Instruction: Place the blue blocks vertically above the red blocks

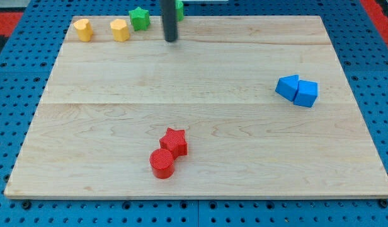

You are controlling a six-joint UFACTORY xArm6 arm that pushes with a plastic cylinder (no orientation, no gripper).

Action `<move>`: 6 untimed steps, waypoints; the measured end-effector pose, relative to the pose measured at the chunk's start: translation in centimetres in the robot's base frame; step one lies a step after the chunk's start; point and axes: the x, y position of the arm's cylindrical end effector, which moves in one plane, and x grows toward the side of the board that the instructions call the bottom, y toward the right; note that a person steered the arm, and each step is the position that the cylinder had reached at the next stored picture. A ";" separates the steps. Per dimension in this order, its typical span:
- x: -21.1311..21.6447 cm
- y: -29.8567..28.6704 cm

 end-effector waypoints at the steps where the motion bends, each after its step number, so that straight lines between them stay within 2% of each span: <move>1: 7.0 8.1; 2: 14.9 10.3; 3: 16.2 20.4; 4: 15.0 26.2; 5: 13.1 27.2; 6: 10.3 18.6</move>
